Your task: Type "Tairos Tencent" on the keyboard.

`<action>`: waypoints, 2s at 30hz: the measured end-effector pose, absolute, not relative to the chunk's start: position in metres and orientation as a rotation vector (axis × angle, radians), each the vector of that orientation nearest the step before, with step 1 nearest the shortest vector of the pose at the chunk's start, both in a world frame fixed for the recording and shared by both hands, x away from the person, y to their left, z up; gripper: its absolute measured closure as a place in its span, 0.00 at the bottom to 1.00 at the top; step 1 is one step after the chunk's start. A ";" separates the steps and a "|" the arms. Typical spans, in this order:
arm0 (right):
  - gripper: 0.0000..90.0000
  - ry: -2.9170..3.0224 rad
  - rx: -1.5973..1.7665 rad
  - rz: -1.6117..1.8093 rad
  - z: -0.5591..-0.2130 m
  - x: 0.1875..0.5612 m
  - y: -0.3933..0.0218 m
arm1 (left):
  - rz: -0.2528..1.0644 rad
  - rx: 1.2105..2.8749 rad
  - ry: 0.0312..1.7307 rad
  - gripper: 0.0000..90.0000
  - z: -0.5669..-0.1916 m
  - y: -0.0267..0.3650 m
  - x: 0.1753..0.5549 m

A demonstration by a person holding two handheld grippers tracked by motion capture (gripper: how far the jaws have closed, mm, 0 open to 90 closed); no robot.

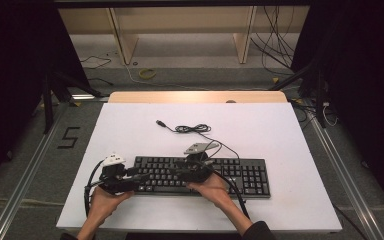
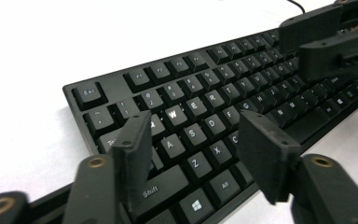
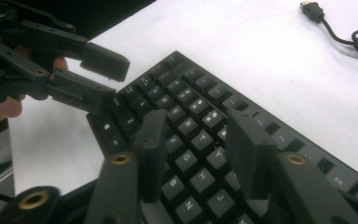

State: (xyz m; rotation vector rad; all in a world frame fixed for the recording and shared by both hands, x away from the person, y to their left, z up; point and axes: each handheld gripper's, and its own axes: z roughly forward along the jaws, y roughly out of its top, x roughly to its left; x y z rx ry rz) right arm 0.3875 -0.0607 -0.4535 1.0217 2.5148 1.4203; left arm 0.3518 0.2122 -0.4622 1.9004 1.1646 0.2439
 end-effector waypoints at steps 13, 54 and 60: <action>0.48 2.497 1.032 1.424 -0.455 0.373 -0.079 | 0.264 1.908 1.164 0.38 -0.461 0.201 0.363; 0.38 2.484 1.011 1.456 -0.455 0.350 -0.105 | 0.253 2.097 1.126 1.00 -0.476 0.166 0.388; 0.38 2.482 1.016 1.455 -0.455 0.350 -0.105 | 0.261 2.084 1.138 0.99 -0.474 0.167 0.387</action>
